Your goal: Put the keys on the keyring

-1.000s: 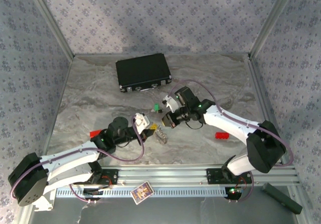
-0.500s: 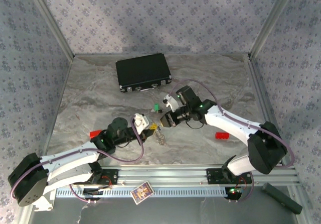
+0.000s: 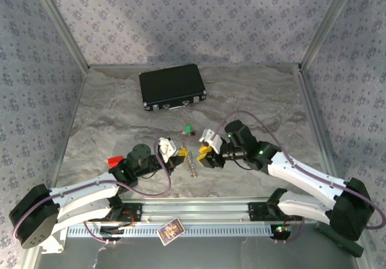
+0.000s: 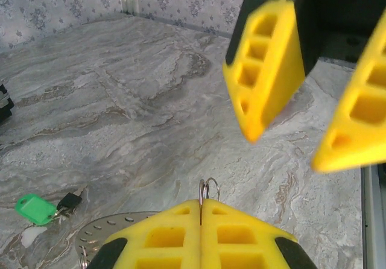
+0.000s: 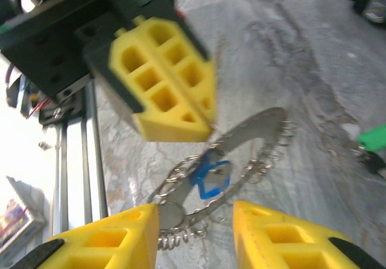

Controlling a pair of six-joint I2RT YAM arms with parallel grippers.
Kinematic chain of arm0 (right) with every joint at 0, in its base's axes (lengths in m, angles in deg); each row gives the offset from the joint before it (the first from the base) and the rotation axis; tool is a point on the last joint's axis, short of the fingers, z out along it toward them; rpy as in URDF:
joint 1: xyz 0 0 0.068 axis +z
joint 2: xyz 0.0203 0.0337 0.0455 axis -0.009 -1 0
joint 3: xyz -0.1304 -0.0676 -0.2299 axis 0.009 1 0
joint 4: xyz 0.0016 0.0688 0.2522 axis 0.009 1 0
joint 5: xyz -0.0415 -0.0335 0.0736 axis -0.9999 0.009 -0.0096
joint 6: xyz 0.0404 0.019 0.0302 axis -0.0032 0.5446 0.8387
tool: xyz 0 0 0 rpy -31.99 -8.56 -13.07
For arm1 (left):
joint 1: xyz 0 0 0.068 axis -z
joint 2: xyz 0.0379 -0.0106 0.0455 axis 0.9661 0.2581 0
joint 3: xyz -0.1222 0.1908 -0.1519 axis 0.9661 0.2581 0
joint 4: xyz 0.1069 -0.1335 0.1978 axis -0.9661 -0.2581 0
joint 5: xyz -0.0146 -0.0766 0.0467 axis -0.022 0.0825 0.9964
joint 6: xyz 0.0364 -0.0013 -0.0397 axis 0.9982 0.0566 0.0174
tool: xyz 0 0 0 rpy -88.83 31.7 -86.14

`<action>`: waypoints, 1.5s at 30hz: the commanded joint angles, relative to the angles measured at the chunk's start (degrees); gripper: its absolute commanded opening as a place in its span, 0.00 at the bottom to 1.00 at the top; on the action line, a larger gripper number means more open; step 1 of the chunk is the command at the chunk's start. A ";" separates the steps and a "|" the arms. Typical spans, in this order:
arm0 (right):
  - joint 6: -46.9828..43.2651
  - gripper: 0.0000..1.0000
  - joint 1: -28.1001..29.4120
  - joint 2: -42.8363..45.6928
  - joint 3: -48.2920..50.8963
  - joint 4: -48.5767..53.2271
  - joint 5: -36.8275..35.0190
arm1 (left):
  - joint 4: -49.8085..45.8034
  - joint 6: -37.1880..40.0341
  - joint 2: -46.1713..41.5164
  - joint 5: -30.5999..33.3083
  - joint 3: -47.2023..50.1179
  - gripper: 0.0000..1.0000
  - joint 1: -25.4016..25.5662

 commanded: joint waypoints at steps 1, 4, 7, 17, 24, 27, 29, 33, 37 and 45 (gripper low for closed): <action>-5.63 0.35 0.08 -1.95 0.59 -1.50 1.76 | 6.08 1.43 -0.37 -2.32 0.65 0.00 0.40; -5.56 0.34 0.16 -2.94 0.78 -2.91 1.04 | 6.31 3.41 -0.99 -3.06 0.74 0.00 0.55; -5.26 0.32 0.11 -3.24 0.85 -4.33 0.55 | 5.55 4.58 -1.44 -3.59 0.50 0.00 0.46; -4.01 0.25 0.08 -4.55 0.31 -5.64 2.20 | 4.97 5.11 -1.05 -4.88 -0.04 0.00 0.48; -3.74 0.16 0.02 -4.90 0.15 -5.49 1.74 | 4.19 5.81 -1.18 -5.51 -0.40 0.00 0.48; -3.65 0.16 0.01 -5.31 -0.18 -5.58 1.22 | 4.35 5.87 -1.09 -5.75 -0.40 0.00 0.51; -3.38 0.18 -0.01 -5.76 -0.50 -5.62 1.00 | 4.39 5.95 -1.00 -6.01 -0.53 0.00 0.48; -2.55 0.20 -0.18 -6.22 -0.88 -5.63 0.35 | 4.31 6.05 -1.03 -6.21 -0.66 0.00 0.49; -2.16 0.15 -0.60 -5.88 -1.01 -5.98 2.13 | 4.17 6.13 -1.12 -6.38 -0.66 0.00 0.55; -2.15 0.00 -1.72 -7.12 -0.77 -5.25 4.41 | 4.71 6.23 -1.00 -6.95 -0.75 0.00 0.48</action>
